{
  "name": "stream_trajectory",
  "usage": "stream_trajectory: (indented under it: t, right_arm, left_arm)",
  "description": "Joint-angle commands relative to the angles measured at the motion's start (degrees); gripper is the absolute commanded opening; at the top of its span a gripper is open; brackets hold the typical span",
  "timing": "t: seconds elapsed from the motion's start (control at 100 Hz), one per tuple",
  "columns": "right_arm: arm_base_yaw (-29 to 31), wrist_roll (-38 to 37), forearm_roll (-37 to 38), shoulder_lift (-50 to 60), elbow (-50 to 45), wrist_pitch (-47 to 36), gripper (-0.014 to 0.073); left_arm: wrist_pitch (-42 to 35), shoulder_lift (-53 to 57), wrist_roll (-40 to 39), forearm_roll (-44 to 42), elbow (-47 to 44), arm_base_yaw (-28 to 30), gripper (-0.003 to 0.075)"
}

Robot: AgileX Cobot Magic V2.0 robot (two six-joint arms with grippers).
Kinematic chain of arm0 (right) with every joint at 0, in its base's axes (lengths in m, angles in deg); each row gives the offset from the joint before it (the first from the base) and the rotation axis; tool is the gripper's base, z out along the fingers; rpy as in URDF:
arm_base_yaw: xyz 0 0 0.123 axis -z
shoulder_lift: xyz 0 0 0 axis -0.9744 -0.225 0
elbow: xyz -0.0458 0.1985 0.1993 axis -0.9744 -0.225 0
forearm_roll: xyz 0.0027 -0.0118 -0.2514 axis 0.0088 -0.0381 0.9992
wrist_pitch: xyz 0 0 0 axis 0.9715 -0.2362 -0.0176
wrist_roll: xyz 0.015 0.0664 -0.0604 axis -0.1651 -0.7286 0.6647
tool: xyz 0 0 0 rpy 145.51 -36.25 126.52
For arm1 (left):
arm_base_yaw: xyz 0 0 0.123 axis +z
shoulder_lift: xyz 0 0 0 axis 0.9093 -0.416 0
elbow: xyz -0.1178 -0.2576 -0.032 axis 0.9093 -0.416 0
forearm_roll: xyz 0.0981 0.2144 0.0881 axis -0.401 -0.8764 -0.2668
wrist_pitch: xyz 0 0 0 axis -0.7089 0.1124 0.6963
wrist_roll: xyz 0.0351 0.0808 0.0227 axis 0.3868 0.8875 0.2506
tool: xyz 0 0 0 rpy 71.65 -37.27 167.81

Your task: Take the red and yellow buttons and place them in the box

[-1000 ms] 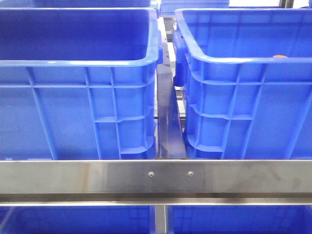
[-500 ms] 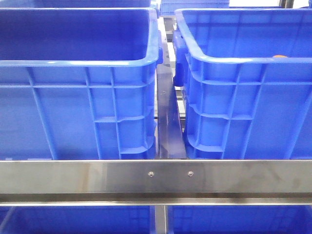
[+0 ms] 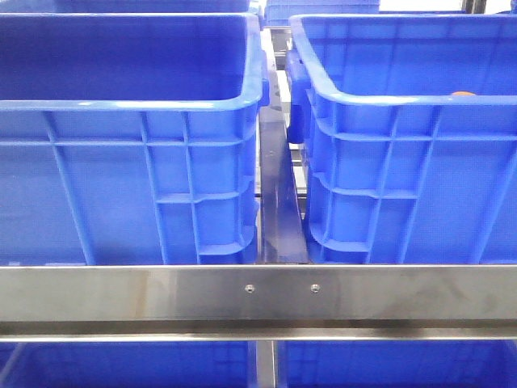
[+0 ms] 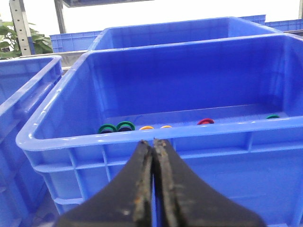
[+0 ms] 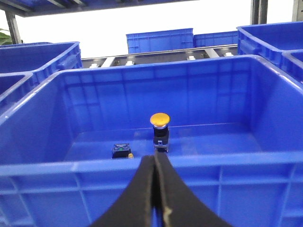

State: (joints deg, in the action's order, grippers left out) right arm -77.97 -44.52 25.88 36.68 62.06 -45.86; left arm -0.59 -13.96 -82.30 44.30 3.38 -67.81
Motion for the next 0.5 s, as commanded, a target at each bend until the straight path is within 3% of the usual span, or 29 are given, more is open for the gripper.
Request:
stream_trajectory:
  t: [0.0,0.49]
  right_arm:
    - [0.01,-0.24,0.81,1.65,-0.65,-6.12,-0.0115]
    - [0.01,-0.19,0.81,1.63,-1.84,-8.31,-0.0115]
  left_arm:
    - [-4.74,1.93,-0.43,-0.05,-2.16,0.15,-0.0019]
    - [-4.74,1.93,-0.43,-0.05,-2.16,0.15,-0.0019]
